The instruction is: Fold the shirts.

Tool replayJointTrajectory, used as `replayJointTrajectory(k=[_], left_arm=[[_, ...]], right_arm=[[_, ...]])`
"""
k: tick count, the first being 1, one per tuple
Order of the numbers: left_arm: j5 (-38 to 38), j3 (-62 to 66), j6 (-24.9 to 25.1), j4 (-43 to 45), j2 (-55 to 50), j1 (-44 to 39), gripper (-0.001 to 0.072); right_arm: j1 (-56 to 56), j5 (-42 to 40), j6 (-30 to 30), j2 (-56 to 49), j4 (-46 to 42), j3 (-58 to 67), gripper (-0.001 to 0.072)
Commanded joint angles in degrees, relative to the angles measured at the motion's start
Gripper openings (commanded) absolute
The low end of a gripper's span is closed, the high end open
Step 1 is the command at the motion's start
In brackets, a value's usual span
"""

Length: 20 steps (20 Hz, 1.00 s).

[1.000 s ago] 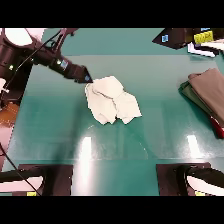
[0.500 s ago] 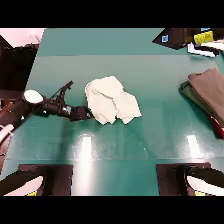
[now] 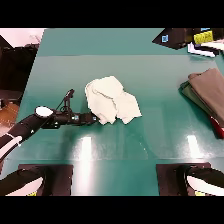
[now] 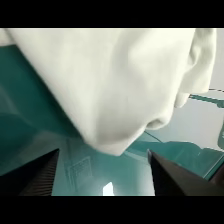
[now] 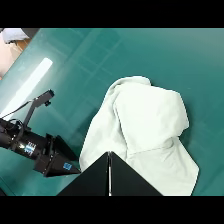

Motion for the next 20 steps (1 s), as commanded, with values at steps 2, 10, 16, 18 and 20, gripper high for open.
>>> replayJointTrajectory(k=[2, 10, 16, 18, 20], left_arm=[[4.8, 2.4, 0.8, -2.2, -2.2, -3.9, 0.0599], [-10.7, 7.5, 1.4, 6.1, -4.2, -4.0, 0.0025], [-37.7, 26.8, -6.4, 42.9, 1.7, 6.4, 0.0025], [-38.8, 31.8, -6.4, 46.2, 4.1, 9.5, 0.0025], [-38.9, 34.1, -6.5, 46.1, 4.4, 10.3, 0.0025]], right_arm=[[0.0, 0.1, 0.3, 0.0, 0.1, 0.0, 0.0016], [0.0, 0.5, 1.1, 0.0, 0.0, 0.0, 0.0016], [0.0, 3.6, 1.1, 0.0, -4.3, -2.4, 0.0017], [0.3, 3.4, 1.1, -0.2, -3.5, -8.3, 0.0031], [1.6, 2.3, 1.1, -1.7, -0.7, -15.8, 0.0437]])
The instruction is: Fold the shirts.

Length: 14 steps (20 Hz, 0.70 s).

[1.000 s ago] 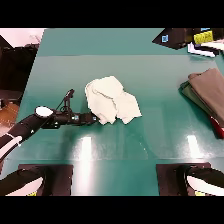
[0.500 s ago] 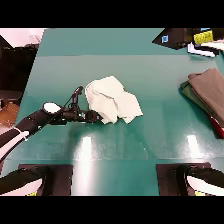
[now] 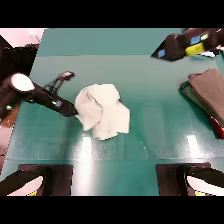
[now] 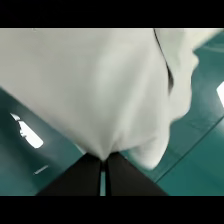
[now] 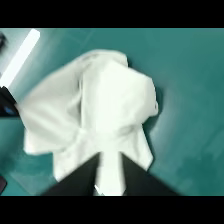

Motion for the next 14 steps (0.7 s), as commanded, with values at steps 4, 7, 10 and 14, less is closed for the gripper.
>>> replayJointTrajectory(k=[4, 7, 10, 14], left_arm=[[-4.3, 5.2, -1.2, 6.4, 1.4, 2.7, 0.0025], [-4.2, 5.2, -2.3, 6.5, 1.4, 2.7, 0.0025], [-4.2, 5.2, -2.3, 6.5, 1.4, 2.7, 0.0025], [-4.2, 5.2, -2.3, 6.5, 1.4, 2.7, 0.0025]], right_arm=[[6.4, -13.0, 0.0, -7.3, 9.6, -21.3, 0.0526], [10.0, -22.4, 0.0, -13.6, 17.2, -26.7, 0.0526], [12.8, -24.4, 0.0, -19.9, 21.4, -27.4, 0.0526], [15.7, -26.8, 0.0, -23.7, 21.3, -27.4, 0.0486]])
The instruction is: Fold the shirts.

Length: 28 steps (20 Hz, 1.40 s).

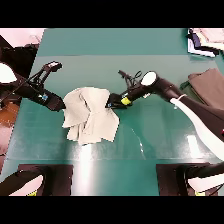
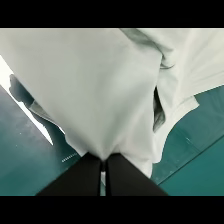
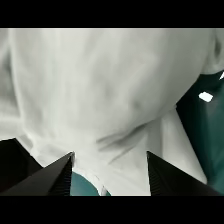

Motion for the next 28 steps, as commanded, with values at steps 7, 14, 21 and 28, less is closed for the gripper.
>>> replayJointTrajectory(k=[7, 14, 21, 28], left_arm=[[-0.2, 0.1, -0.1, 0.7, 0.3, 0.0, 0.0025], [-3.0, 13.7, -2.9, 0.6, 0.5, 0.0, 0.0025], [-5.1, 14.3, -3.1, -0.6, 0.2, 0.0, 0.0025], [-5.2, 14.3, -3.1, -0.5, 0.2, 0.0, 0.0025]], right_arm=[[2.6, -7.2, -3.9, 0.1, -1.0, -0.7, 0.0013], [-6.0, -0.6, 0.6, 18.5, -16.3, -0.7, 0.0015], [-0.9, 7.9, -1.2, 6.5, -16.3, -0.7, 0.0521], [0.5, 7.1, -3.7, -4.4, -10.3, -0.7, 0.0521]])
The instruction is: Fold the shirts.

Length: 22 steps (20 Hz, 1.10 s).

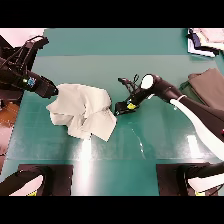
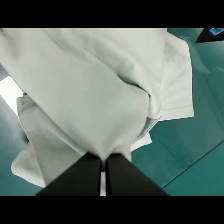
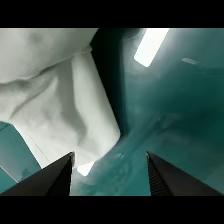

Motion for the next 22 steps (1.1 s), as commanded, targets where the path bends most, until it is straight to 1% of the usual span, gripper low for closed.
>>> replayJointTrajectory(k=[1, 4, 5, 6, 7, 8, 11, 12, 15, 18, 22], left_arm=[[0.0, 0.1, 0.0, 0.0, 0.0, 0.0, 0.0025], [0.0, 0.1, 0.0, -0.1, 0.0, 0.0, 0.0025], [0.0, 0.1, 0.0, -0.1, 0.0, 0.0, 0.0025], [0.0, 0.1, 0.0, -0.1, 0.0, 0.0, 0.0025], [0.0, 0.1, 0.0, -0.1, 0.0, 0.0, 0.0025], [0.0, 0.1, 0.0, 0.0, 0.0, 0.0, 0.0025], [-0.4, 0.2, 0.5, 1.8, 0.2, 0.0, 0.0025], [-1.2, 0.6, 0.6, 4.1, 0.2, 0.0, 0.0025], [-3.4, 4.5, 0.4, 12.4, 0.2, 0.0, 0.0025], [-4.3, 11.8, -0.3, 12.6, 0.2, 0.0, 0.0025], [-5.3, 25.2, -3.1, 11.0, 0.2, 0.0, 0.0025]], right_arm=[[0.5, 0.1, -1.6, -4.2, 3.9, 0.0, 0.0521], [1.4, -0.5, -2.5, -5.5, 6.4, 0.0, 0.051], [2.1, -1.2, -2.7, -5.6, 6.2, 0.0, 0.0432], [2.8, -1.8, -3.3, -5.6, 6.0, 0.0, 0.0304], [3.3, -2.2, -4.7, -5.6, 6.0, 0.0, 0.0125], [3.5, -2.3, -5.8, -5.4, 6.1, 0.0, 0.0016], [2.8, -3.0, -5.8, -1.6, 5.4, 0.0, 0.0014], [1.7, -2.9, -5.8, 1.1, 5.2, 0.0, 0.0013], [-4.1, -2.3, -5.5, 13.3, 0.5, 0.0, 0.0013], [-12.0, -4.0, -5.0, 25.9, -0.4, 0.9, 0.0012], [-21.2, -3.8, -5.0, 36.3, -0.5, 11.4, 0.0012]])
